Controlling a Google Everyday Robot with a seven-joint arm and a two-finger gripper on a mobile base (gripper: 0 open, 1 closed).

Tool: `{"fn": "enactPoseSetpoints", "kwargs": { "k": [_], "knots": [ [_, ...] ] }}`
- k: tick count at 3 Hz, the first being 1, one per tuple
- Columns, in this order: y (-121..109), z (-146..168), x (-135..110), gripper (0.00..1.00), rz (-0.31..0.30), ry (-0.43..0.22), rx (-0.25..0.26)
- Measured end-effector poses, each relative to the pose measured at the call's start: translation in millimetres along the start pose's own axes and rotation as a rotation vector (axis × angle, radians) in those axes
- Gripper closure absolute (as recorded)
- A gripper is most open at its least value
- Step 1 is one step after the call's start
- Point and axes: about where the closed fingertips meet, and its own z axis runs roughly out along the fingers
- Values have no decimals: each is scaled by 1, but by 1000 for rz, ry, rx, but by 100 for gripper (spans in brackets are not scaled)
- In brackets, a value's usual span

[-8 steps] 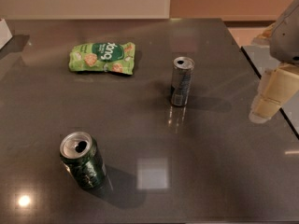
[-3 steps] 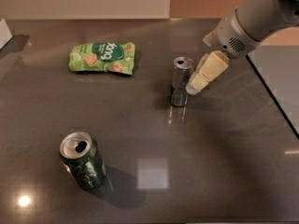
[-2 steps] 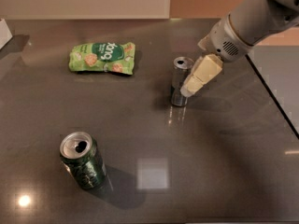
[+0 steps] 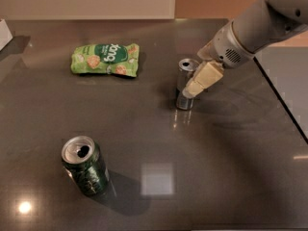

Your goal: Move redbull can near green can

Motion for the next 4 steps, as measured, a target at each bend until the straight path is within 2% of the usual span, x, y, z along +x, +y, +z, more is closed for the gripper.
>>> {"fn": "enactPoseSetpoints", "kwargs": {
  "k": [1, 3, 4],
  "knots": [
    [-9, 1, 0, 41, 17, -27, 11],
    [-5, -9, -12, 88, 39, -106, -29],
    [26, -23, -29, 100, 25, -163, -111]
  ]
}}
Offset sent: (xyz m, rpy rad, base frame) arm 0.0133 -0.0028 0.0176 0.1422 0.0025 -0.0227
